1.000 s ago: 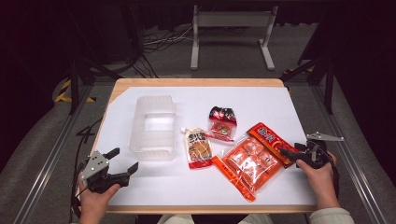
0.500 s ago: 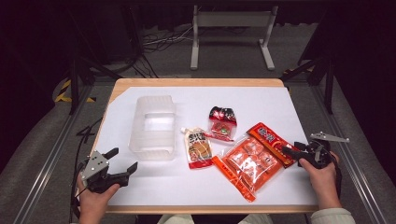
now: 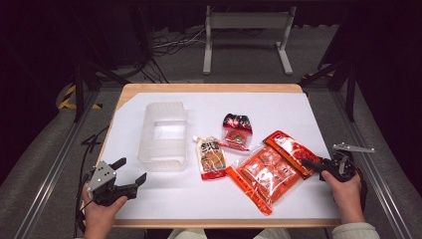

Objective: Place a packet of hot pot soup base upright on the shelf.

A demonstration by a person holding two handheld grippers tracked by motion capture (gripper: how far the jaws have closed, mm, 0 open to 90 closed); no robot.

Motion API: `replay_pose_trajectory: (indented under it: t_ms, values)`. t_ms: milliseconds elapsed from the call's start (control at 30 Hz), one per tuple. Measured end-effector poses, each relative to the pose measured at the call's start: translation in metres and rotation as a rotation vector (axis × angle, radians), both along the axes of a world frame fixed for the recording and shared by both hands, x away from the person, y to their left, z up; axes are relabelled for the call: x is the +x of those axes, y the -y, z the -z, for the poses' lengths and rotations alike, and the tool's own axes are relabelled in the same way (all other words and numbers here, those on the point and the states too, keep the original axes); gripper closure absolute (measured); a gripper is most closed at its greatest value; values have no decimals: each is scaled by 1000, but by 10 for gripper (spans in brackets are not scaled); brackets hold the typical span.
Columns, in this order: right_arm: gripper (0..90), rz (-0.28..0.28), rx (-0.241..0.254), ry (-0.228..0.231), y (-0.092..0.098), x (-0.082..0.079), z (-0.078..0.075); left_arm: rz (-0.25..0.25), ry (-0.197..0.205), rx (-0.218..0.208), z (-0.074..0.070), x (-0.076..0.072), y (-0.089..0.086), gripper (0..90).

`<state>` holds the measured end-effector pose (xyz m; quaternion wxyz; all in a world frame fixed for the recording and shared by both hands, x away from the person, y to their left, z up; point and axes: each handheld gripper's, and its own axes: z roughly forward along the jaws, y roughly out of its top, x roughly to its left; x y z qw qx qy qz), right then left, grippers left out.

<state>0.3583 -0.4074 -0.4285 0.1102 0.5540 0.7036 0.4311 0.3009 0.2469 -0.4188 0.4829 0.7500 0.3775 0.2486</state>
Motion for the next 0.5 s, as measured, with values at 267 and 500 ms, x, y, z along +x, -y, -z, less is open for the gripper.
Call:
replay_pose_trajectory:
  t_ms: [267,500]
  values:
    - [452,-71,7,34,-12,1,-1,4,-1,5,0,0,1,152]
    - [613,-110,27,11,-13,11,3,4,0,7,0,0,2,152]
